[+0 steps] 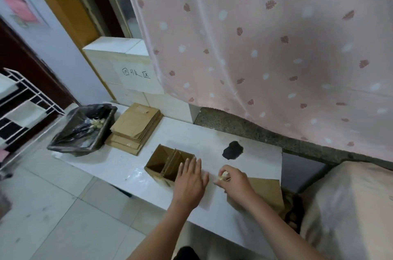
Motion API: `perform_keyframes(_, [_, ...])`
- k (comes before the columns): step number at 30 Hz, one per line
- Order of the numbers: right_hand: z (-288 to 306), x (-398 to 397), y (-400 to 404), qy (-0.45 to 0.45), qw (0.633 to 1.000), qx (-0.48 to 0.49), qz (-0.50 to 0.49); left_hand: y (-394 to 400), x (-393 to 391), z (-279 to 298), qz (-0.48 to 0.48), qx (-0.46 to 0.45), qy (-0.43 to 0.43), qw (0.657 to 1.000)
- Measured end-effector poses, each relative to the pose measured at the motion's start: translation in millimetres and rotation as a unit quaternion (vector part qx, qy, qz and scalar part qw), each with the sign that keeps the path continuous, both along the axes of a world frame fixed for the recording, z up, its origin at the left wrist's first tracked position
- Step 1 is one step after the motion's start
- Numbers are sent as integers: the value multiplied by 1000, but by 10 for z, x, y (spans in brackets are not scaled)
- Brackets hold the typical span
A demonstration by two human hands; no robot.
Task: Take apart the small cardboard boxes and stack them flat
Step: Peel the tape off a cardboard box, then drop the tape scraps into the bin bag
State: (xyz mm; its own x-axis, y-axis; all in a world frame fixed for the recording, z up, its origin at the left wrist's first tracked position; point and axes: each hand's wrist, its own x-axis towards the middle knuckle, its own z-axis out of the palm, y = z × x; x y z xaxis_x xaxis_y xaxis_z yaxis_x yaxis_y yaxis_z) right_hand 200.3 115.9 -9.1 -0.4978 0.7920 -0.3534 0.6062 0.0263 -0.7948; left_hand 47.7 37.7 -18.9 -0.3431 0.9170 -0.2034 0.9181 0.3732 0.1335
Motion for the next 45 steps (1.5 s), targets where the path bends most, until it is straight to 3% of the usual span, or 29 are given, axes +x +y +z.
perform_keyframes(8, [232,-940,-329,17,997,25,73,-596,-980,263,64,48,17,997])
perform_keyframes(13, [276,-1770,-709,-44,990,65,118,-1073,-1701,371,100,58,29,993])
perform_keyframes(17, [363,-2367,-1092,-14,987,56,148,-1476,-2222,436,122,59,37,990])
perform_keyframes(26, [392,-3431,-1549,15,991,36,128,-2109,-3184,458,178,63,25,982])
perform_keyframes(34, [338,-4382,-1526,60,981,150,106,-2182,-4031,265,210,55,12,976])
perform_keyframes(45, [-92,-6201,-1114,63,992,72,85,-1813,-5774,110,218,34,12,975])
